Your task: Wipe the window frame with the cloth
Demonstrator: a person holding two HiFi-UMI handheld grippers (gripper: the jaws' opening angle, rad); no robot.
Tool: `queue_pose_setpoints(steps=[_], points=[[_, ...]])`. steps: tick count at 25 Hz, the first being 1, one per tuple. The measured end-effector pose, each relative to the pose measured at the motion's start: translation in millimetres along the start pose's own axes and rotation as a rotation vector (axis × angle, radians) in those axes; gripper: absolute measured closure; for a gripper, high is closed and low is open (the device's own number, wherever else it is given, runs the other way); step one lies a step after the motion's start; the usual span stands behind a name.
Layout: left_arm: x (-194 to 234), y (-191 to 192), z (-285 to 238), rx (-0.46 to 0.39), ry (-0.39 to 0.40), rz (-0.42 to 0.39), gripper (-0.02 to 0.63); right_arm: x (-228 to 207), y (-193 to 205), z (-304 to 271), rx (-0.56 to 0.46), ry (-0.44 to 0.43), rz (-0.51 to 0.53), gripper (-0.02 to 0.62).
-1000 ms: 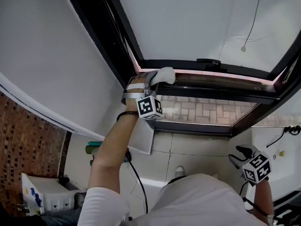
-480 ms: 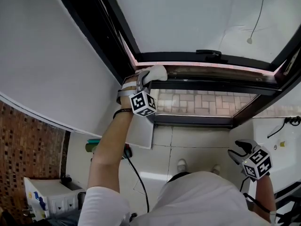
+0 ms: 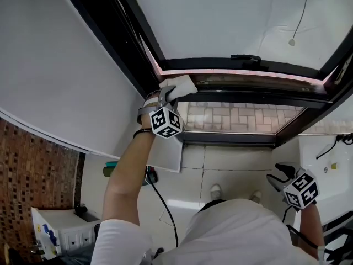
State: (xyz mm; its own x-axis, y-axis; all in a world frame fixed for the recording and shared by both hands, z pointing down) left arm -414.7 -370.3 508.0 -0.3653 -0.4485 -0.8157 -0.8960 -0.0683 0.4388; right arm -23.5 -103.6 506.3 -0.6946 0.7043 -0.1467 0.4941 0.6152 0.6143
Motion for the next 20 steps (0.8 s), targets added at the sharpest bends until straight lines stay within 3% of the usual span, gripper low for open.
queue_pose_setpoints(steps=[11,20], points=[[-13,0,9,0.057,0.021,0.082,0.509,-11,19,1,-0.024,-0.013,-0.039,0.4],[-28,-6,21,0.124,0.029,0.051,0.509,-33,31,14,-0.047,-0.027,-0.035,0.4]])
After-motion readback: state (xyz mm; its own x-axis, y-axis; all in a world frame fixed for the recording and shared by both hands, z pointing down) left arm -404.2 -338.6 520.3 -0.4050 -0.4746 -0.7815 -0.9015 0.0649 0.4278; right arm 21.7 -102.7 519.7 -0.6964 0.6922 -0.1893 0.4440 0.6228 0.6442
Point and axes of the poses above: the fingertips, and each gripper's own axes: z backward along the fingers, x to its left, y out of its underside, the point moved 8 cm from there along z, backward along the fingers, and after that the axes turned 2 degrees about -y, right-handed, at the moved point
